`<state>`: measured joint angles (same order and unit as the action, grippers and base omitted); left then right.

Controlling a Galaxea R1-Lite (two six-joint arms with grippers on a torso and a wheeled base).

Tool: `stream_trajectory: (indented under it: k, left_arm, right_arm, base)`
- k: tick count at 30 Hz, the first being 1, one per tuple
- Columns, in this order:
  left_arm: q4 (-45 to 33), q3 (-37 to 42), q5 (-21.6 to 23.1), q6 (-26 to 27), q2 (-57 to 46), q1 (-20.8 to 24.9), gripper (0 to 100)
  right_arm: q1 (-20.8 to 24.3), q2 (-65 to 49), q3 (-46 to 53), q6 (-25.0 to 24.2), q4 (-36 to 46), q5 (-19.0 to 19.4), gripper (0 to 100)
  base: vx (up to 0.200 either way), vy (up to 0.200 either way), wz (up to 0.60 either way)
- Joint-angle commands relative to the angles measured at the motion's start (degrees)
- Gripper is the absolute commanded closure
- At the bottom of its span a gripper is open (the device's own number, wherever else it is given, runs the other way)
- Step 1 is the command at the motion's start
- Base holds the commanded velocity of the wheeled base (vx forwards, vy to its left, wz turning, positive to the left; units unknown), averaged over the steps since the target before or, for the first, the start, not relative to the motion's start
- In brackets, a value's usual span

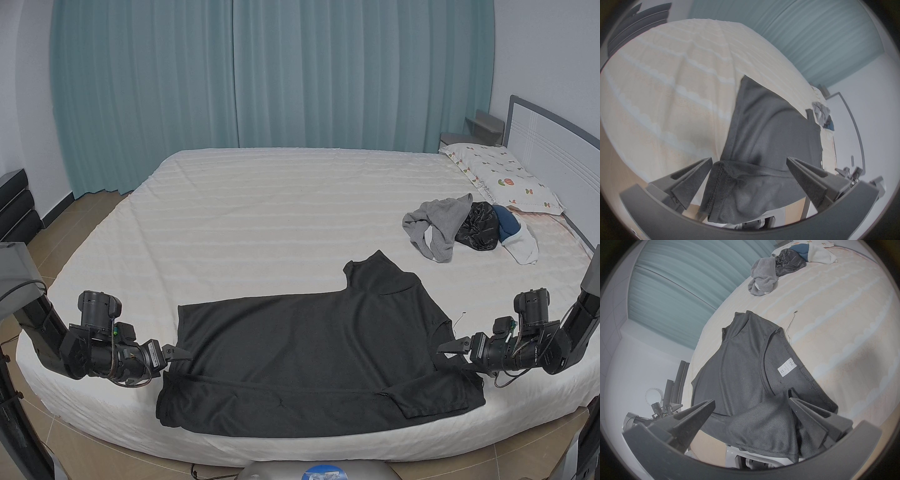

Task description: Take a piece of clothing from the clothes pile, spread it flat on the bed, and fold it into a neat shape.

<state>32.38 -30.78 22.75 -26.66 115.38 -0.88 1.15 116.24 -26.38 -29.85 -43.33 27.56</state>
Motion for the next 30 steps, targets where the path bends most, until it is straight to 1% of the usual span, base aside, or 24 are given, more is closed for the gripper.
stream_trajectory:
  k: [1, 7, 11, 14, 19, 20, 21, 23, 24, 25, 26, 27, 30]
  left_arm:
    - [0.9, 1.8, 0.5, 0.7, 0.9, -1.2, 0]
    - [0.2, 2.2, 0.5, -0.1, 0.5, -1.1, 0]
    - [0.1, 2.4, 0.5, -2.9, 0.0, -0.8, 0]
    - [0.2, 2.2, 0.4, -5.7, -0.2, 0.6, 0]
    - [0.5, 1.4, -0.2, -7.1, 0.5, 1.2, 0]
    - [0.4, 1.4, -0.9, -7.1, 1.0, 1.3, 0]
    - [0.4, 1.6, -1.4, -7.1, 1.3, 1.4, 100]
    - [0.5, 1.7, -2.3, -7.1, 1.8, 1.6, 100]
    - [0.5, 1.7, -3.6, -7.1, 1.9, 1.6, 100]
    - [0.5, 1.7, -3.6, -7.1, 1.9, 1.6, 100]
    - [0.5, 1.8, -5.6, -7.1, 1.8, 1.6, 100]
    - [0.5, 1.9, -5.8, -7.1, 1.8, 1.6, 100]
    - [0.1, 2.3, -8.2, -7.1, 1.3, 1.6, 100]
  right_arm:
    - [0.1, 0.5, 0.0, 0.1, 0.0, 0.0, 0]
    - [0.0, 0.8, -0.1, 0.1, 0.0, 0.0, 0]
    - [0.0, 1.2, -0.1, 0.1, -0.1, 0.0, 0]
    - [0.0, 1.2, 0.0, 0.1, -0.4, 0.0, 0]
    - [0.0, 1.2, 0.2, 0.1, -0.8, -0.1, 0]
    - [0.0, 1.2, 0.2, 0.1, -0.8, -0.1, 0]
    - [0.0, 1.2, 0.2, 0.1, -0.8, -0.1, 0]
    - [0.0, 1.2, 0.1, 0.1, -0.8, -0.1, 0]
    - [-0.1, 1.2, 0.1, 0.1, -0.8, -0.1, 0]
    - [-0.1, 1.2, 0.1, 0.1, -0.8, -0.1, 0]
    - [-0.2, 1.4, 0.1, 0.1, -0.8, -0.1, 0]
    - [-0.2, 1.4, 0.1, 0.1, -0.8, -0.1, 0]
    - [-0.9, 2.1, -0.1, 0.7, -1.2, -0.6, 0]
  base:
    - [0.0, 0.0, 0.0]
    - [0.0, 0.0, 0.0]
    - [0.0, 0.0, 0.0]
    - [0.0, 0.0, 0.0]
    - [0.0, 0.0, 0.0]
    - [0.0, 0.0, 0.0]
    - [0.0, 0.0, 0.0]
    - [0.0, 0.0, 0.0]
    - [0.0, 0.0, 0.0]
    - [0.0, 0.0, 0.0]
    - [0.0, 0.0, 0.0]
    - [0.0, 0.0, 0.0]
    - [0.0, 0.0, 0.0]
